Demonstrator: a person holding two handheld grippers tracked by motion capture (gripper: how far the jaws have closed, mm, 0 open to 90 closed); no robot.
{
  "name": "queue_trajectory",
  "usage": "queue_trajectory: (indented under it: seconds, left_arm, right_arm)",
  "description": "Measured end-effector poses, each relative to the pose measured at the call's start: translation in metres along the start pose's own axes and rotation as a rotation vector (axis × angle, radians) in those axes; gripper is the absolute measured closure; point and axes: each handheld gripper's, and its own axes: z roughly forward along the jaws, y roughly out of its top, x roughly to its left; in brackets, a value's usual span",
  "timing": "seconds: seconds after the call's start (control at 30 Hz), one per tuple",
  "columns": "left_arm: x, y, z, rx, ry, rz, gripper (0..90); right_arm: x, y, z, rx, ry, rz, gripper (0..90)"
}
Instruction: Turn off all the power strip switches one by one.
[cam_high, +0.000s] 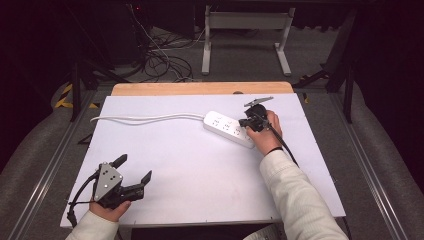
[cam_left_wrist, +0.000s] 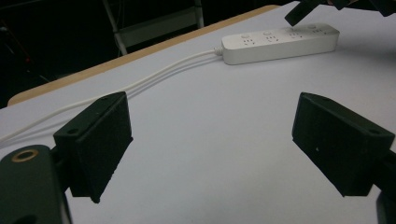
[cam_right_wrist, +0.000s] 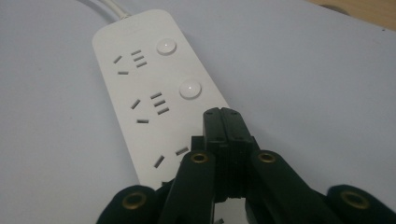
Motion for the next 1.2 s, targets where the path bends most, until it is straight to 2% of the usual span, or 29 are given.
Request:
queue_trajectory:
  seconds: [0.4, 0.73, 0.9, 1.03, 1.2]
  left_arm:
    - [-0.0002, -0.0001, 0.0006, 0.001, 0.001, -0.003, 12.8]
    - [-0.0002, -0.0001, 0.0003, 0.001, 0.001, -0.003, 12.8]
    - [-0.0003, -0.0001, 0.0005, 0.001, 0.001, -0.002, 12.8]
    - [-0.0004, -0.0002, 0.0002, 0.000, 0.002, -0.004, 12.8]
    - [-0.0005, -0.0001, 0.0002, 0.000, 0.002, -0.003, 12.8]
  right_arm:
    - [0.0002, -0.0006, 0.0066, 0.001, -0.017, -0.006, 90.0]
    - [-0.0007, -0.0011, 0.0085, 0.005, -0.008, -0.005, 90.0]
    - [0.0010, -0.0011, 0.0097, 0.007, -0.021, -0.019, 90.0]
    - [0.0001, -0.0012, 0.0097, 0.007, -0.018, -0.007, 90.0]
    - [0.0011, -0.0013, 0.0101, 0.005, -0.036, -0.015, 90.0]
